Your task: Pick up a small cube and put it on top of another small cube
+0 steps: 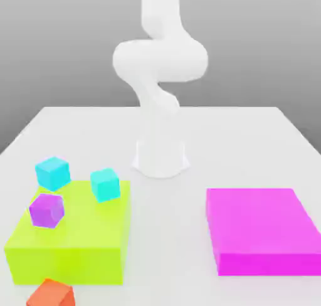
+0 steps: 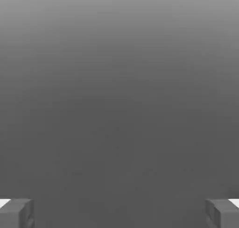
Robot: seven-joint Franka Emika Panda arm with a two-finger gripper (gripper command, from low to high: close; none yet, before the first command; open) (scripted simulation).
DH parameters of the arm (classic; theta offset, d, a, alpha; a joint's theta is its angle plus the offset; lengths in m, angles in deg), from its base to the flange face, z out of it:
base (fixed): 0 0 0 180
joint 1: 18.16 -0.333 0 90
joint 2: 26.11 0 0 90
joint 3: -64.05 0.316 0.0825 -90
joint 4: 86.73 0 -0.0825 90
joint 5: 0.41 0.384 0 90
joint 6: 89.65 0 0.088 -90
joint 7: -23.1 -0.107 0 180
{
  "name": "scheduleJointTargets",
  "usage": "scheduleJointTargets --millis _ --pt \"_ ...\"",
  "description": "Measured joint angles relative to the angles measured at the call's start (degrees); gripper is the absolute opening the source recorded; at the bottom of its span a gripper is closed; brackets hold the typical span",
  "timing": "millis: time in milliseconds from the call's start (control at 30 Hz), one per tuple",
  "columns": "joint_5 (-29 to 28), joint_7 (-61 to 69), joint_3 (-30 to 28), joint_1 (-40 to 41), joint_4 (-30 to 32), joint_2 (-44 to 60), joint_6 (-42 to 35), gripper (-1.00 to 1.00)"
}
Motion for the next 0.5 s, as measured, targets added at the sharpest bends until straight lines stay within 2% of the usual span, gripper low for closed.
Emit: scheduleJointTargets --millis 500 --pt "4.08 3.43 -7.24 2.08 -1.6 31.48 8.26 0.0"
